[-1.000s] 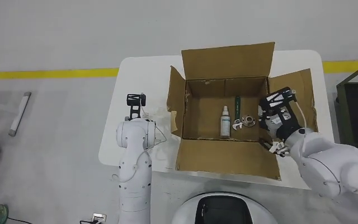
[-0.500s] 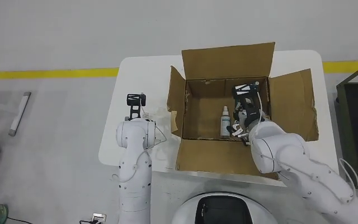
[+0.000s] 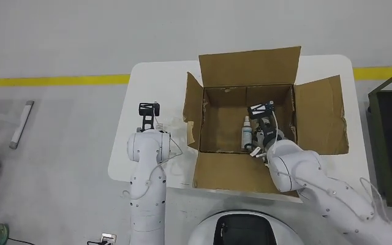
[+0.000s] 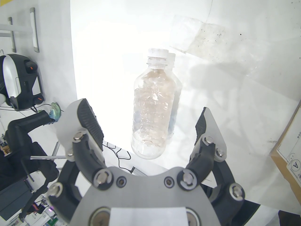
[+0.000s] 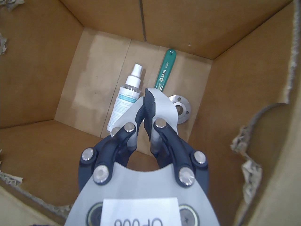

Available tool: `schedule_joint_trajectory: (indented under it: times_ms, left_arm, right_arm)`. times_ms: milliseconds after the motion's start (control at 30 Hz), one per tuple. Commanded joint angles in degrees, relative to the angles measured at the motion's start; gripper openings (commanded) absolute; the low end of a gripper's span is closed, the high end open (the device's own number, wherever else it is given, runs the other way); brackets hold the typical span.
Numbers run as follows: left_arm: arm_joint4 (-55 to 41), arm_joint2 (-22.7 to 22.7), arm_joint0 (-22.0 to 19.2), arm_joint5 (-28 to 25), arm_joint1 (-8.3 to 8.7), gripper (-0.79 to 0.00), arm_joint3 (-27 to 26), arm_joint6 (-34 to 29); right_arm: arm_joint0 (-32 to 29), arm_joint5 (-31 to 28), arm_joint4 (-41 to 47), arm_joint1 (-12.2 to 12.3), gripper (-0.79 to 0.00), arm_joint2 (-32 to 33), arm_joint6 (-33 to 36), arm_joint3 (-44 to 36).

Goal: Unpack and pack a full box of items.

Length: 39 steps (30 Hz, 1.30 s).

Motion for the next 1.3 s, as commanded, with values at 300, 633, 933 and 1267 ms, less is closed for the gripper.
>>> schedule_joint_trajectory:
  times_ms: [300, 633, 933, 1267]
  left_arm:
    - [0.0, 0.0, 0.0, 0.0, 0.00, 0.000, 0.0, 0.0]
    - [0.0, 0.0, 0.0, 0.0, 0.00, 0.000, 0.0, 0.0]
    - [0.0, 0.0, 0.0, 0.0, 0.00, 0.000, 0.0, 0.0]
    - [0.0, 0.0, 0.0, 0.0, 0.00, 0.000, 0.0, 0.0]
  right_arm:
    - [3.9, -1.2, 1.2, -2.7, -0.376, -3.8, -0.3, 8.5]
    - [7.5, -1.7, 1.6, -5.3, -0.022, -6.5, 0.4, 15.3]
    - [9.1, -3.3, 2.6, -6.7, -0.046, -5.9, 2.8, 17.4]
    - [9.1, -8.4, 3.1, -7.6, -0.172, -4.8, 3.3, 18.4]
